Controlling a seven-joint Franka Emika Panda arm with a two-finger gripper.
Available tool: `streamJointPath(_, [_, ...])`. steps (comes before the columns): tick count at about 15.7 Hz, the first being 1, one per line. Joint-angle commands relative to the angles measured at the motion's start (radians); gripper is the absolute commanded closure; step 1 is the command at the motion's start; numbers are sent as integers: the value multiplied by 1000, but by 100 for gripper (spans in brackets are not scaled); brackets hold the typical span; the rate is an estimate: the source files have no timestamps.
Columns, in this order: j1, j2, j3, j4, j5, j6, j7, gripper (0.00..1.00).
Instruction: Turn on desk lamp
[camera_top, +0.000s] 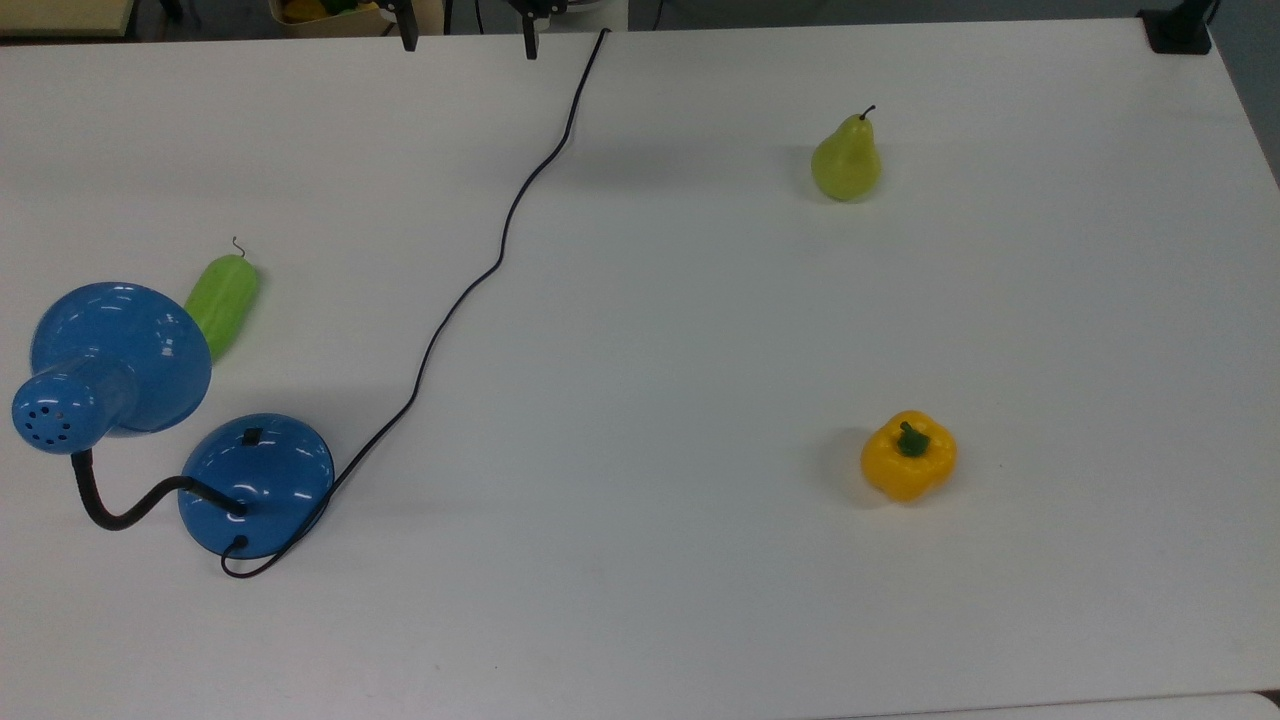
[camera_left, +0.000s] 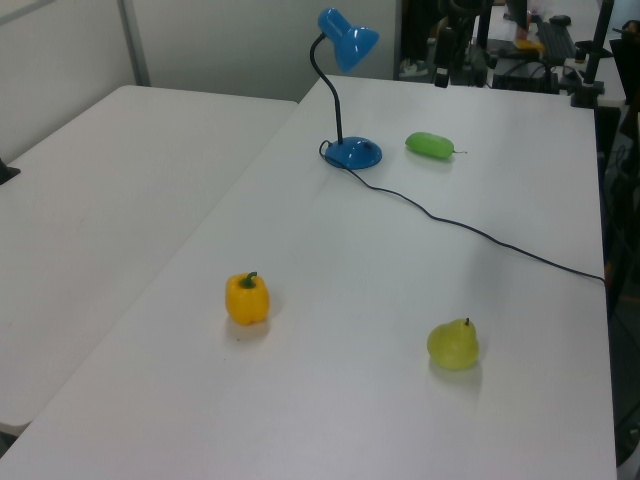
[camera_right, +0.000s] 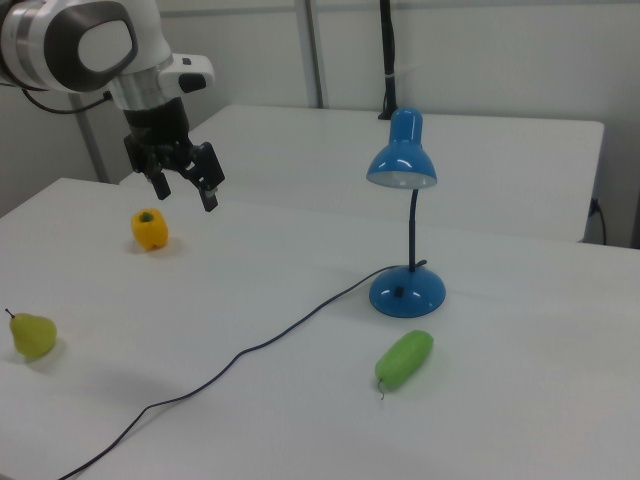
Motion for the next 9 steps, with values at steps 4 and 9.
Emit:
streamJointPath(4, [18,-13,-16,-10,-1,2,-14,0])
streamJointPath(9, [17,-13,-24,-10,11,5,-14,0])
